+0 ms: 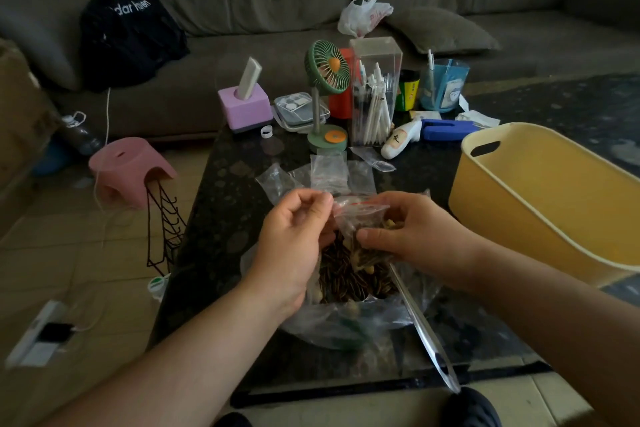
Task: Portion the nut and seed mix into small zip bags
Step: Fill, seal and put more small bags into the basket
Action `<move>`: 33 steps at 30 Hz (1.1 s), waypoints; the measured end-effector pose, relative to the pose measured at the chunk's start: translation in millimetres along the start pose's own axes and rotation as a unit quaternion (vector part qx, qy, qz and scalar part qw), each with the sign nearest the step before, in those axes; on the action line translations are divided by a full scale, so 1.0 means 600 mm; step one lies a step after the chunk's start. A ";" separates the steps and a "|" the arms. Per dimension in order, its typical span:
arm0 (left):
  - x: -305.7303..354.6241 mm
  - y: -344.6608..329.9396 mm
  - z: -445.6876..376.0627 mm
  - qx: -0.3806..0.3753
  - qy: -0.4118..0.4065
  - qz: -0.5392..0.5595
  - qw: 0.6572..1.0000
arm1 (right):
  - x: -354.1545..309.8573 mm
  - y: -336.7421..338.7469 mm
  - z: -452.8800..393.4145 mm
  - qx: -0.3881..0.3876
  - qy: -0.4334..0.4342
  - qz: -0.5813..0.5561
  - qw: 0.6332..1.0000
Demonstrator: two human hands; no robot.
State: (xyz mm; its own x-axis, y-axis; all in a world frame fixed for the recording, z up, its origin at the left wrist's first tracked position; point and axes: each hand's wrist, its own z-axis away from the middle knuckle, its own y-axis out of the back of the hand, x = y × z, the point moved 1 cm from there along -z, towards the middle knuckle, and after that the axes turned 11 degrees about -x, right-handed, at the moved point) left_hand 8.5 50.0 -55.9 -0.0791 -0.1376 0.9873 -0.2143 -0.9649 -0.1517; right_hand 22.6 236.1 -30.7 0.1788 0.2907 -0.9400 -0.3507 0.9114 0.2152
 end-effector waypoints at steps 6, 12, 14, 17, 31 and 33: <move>0.001 -0.002 -0.002 -0.082 0.037 0.040 0.995 | -0.006 -0.002 0.002 -0.026 0.024 -0.124 0.992; -0.007 -0.006 0.000 -0.064 0.014 0.013 0.998 | -0.014 0.004 0.001 0.018 0.022 -0.107 0.994; -0.007 -0.006 -0.001 -0.065 0.022 0.016 0.997 | -0.014 0.012 -0.001 0.058 0.022 -0.060 0.996; -0.009 -0.009 0.001 -0.074 0.035 0.016 0.996 | -0.011 0.010 -0.003 0.071 0.013 -0.077 0.994; 0.000 -0.009 -0.001 0.000 0.026 0.071 0.997 | -0.012 0.008 0.002 0.050 0.041 -0.093 0.994; 0.001 -0.008 0.001 -0.002 0.024 0.069 0.997 | -0.011 0.007 0.001 0.056 0.048 -0.090 0.993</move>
State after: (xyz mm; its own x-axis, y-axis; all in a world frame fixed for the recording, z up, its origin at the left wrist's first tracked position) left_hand 9.8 54.7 -54.7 -0.1546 -0.2573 0.9539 -0.2029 -0.9367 -0.2855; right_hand 20.7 238.4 -23.1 0.1395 0.0963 -0.9855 -0.2155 0.9744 0.0647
